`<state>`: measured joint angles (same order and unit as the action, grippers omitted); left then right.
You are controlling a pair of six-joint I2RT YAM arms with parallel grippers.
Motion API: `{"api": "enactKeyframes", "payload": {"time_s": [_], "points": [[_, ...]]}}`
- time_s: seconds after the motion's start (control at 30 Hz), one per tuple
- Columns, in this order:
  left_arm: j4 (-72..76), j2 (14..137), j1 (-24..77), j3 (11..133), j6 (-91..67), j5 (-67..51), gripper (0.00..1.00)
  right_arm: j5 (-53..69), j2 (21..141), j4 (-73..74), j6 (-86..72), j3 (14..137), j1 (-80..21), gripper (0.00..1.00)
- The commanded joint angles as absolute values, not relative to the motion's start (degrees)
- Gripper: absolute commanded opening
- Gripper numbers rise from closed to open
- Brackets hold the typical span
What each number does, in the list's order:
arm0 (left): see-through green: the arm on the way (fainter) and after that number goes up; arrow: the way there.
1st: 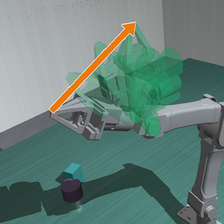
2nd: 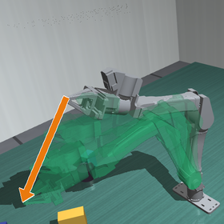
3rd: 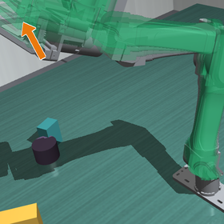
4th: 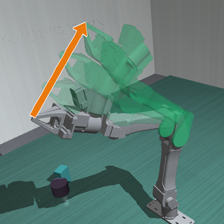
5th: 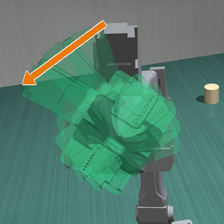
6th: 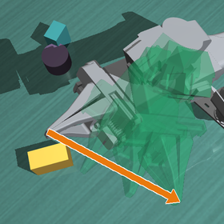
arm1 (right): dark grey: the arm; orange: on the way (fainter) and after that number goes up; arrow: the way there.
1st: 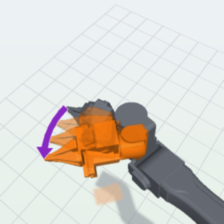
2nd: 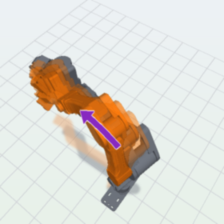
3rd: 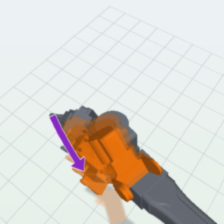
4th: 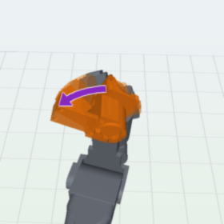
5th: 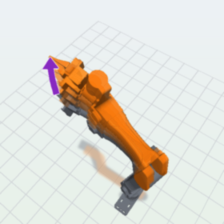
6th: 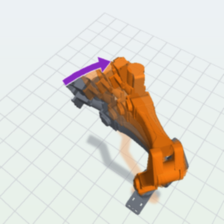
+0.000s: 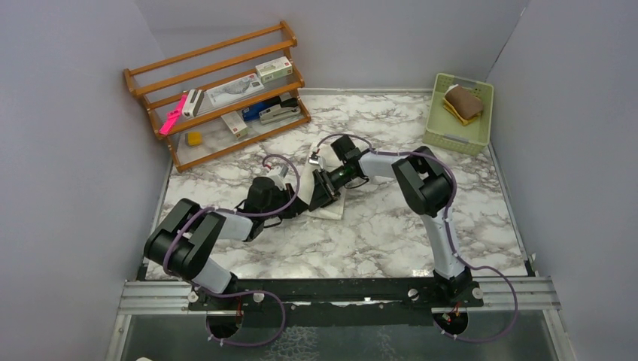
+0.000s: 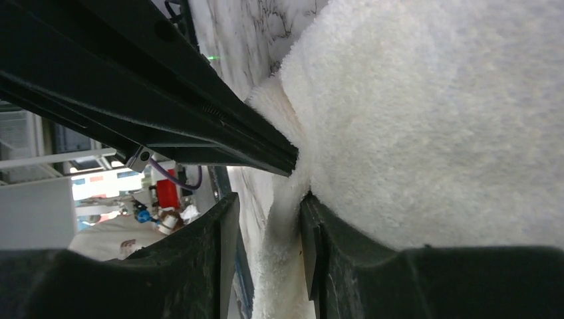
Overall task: Roll the towels
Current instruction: Roll the towel at the center of the board.
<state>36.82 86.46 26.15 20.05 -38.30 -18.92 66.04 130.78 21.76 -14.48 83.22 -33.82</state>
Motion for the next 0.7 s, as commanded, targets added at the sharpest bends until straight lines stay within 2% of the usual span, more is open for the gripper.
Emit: {"api": "enactKeyframes", "payload": {"time_s": [0.0,0.2,0.3,0.37,0.4,0.43,0.47,0.5,0.53,0.6,0.67], "points": [[37.34,88.84,24.90,20.56,-35.77,-14.13,0.08,53.82,126.98,18.90,-11.30,80.70,-33.48,0.41],[36.79,89.72,23.09,20.26,-36.12,-15.17,0.07,35.39,114.23,16.97,-8.09,74.46,-33.44,0.42],[36.82,90.12,22.98,20.05,-36.28,-15.59,0.07,17.59,99.62,3.94,-6.15,64.96,-34.41,0.42],[36.78,90.31,22.95,20.01,-36.43,-15.90,0.07,12.40,86.69,-14.85,-6.41,51.86,-34.49,0.52],[36.82,90.42,22.99,20.01,-36.51,-16.03,0.07,12.96,80.76,-28.15,-3.98,44.50,-34.52,0.63],[36.83,90.56,22.95,20.02,-36.52,-16.24,0.07,11.44,75.57,-39.93,-3.09,34.55,-34.52,0.93],[36.83,90.65,22.94,20.14,-36.60,-16.36,0.07,7.59,74.09,-52.54,-5.67,28.40,-34.54,0.99],[36.82,90.75,22.94,20.29,-36.55,-16.66,0.07,6.26,75.34,-61.29,-8.03,25.70,-34.44,1.00],[36.78,90.84,22.98,20.51,-36.54,-16.98,0.07,11.23,76.81,-59.64,-5.71,27.85,-33.81,0.98],[36.82,90.80,22.95,20.89,-36.63,-17.34,0.07,20.94,79.39,-39.60,7.23,36.87,-35.06,0.91],[36.77,90.67,22.94,21.26,-36.80,-17.66,0.07,13.66,80.58,-33.97,18.31,37.20,-40.86,0.84]]}}
